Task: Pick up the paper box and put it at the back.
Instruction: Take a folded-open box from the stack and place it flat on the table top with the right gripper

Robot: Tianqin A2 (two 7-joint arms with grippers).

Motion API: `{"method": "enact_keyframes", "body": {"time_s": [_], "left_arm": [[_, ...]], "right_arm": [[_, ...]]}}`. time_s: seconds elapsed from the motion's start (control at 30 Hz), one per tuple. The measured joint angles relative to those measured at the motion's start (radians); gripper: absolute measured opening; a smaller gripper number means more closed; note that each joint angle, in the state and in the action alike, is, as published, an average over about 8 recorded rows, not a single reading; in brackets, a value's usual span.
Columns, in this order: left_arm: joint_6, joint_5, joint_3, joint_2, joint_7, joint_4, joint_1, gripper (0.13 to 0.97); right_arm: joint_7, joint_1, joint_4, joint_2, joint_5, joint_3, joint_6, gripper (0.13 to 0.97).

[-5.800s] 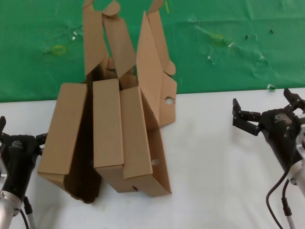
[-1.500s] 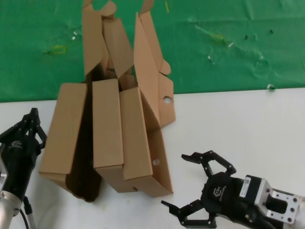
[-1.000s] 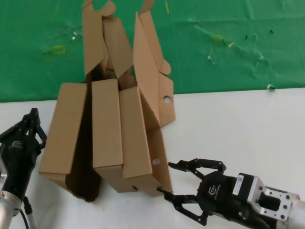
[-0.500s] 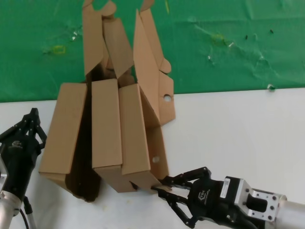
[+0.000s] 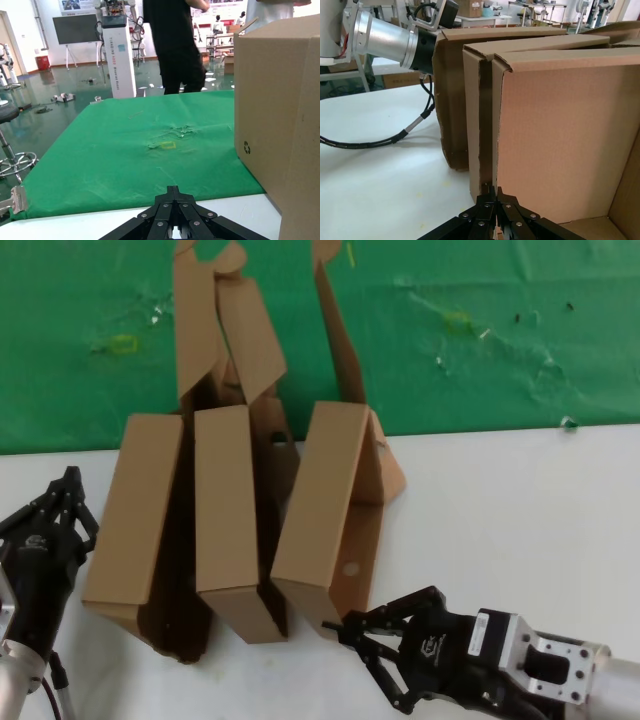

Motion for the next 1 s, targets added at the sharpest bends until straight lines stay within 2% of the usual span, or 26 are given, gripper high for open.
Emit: {"method": "enact_keyframes", "body": {"time_s": [0.3, 0.73, 0.87, 1.0], "left_arm": [[0.0, 0.0, 0.0, 0.0, 0.0, 0.0, 0.0, 0.143], [0.0, 0.0, 0.0, 0.0, 0.0, 0.0, 0.0, 0.143], [0.0, 0.0, 0.0, 0.0, 0.0, 0.0, 0.0, 0.143], [0.0, 0.0, 0.0, 0.0, 0.0, 0.0, 0.0, 0.143]], "right_arm": [[0.042, -0.028, 0.06, 0.029, -0.046, 0.056, 0.003, 0.149], [-0.011, -0.046, 0.074, 0.159, 0.044, 0.198, 0.005, 0.149], [0.039, -0.018, 0.074, 0.209, 0.007, 0.241, -0.022, 0.149], [0.131, 0.057, 0.074, 0.235, -0.099, 0.258, -0.09, 0.149]]}}
